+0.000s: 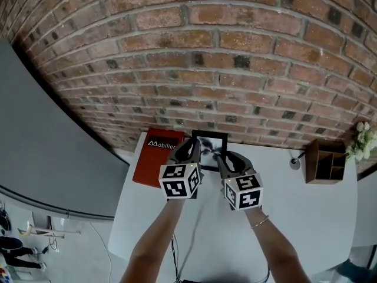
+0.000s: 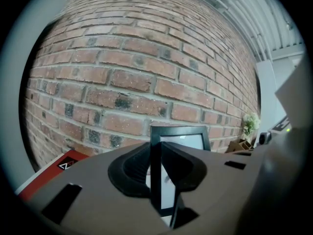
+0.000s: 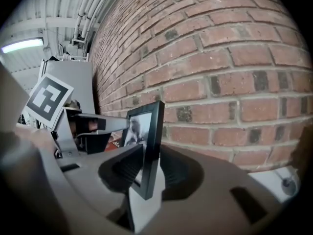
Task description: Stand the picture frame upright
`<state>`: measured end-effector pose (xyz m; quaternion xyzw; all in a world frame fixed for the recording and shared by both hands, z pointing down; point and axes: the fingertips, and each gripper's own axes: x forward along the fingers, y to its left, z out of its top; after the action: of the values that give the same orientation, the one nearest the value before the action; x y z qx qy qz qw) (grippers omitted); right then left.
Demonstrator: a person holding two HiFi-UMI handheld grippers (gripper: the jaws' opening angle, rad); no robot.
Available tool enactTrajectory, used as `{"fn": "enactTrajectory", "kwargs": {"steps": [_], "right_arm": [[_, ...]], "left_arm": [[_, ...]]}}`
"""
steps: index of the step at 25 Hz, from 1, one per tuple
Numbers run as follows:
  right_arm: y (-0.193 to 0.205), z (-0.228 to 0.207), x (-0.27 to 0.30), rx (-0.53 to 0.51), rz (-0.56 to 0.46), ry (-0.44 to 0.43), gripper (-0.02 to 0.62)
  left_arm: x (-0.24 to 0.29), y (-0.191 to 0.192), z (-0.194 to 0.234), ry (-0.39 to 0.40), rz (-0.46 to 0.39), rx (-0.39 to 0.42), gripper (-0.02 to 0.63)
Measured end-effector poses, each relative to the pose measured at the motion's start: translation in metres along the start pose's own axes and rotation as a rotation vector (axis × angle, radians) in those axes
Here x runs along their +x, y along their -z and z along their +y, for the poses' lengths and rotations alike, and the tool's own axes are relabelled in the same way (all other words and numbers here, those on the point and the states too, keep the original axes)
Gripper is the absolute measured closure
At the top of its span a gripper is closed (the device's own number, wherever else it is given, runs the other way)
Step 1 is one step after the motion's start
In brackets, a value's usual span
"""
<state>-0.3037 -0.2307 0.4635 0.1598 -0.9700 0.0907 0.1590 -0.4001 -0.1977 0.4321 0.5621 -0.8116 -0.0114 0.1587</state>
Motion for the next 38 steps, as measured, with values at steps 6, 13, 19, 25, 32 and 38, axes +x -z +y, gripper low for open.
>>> {"fn": "enactTrajectory", "kwargs": {"steps": [6, 13, 19, 25, 32, 38], "right_arm": [[0.006, -0.009, 0.034, 0.015, 0.017, 0.01, 0.483], [0.016, -0.02, 0.064, 0.044, 0.017, 0.029, 0.483], [0.024, -0.025, 0.078, 0.026, 0.018, 0.049, 0.483], [0.029, -0.032, 0.087, 0.027, 0.023, 0.061, 0.483], [0.033, -0.037, 0.092, 0.04, 0.022, 0.063, 0.483], [0.034, -0.039, 0.095, 0.048, 0.023, 0.059, 0.483]], "left_arm": [[0.024, 0.006, 0.02, -0.015, 0.01, -0.001, 0.545], [0.045, 0.017, 0.036, -0.024, 0.017, -0.011, 0.545], [0.058, 0.026, 0.043, -0.016, 0.027, -0.014, 0.545], [0.067, 0.028, 0.044, -0.01, 0.018, 0.013, 0.545], [0.074, 0.031, 0.044, -0.008, 0.015, 0.017, 0.543], [0.077, 0.03, 0.043, -0.007, 0.012, 0.034, 0.54]]}}
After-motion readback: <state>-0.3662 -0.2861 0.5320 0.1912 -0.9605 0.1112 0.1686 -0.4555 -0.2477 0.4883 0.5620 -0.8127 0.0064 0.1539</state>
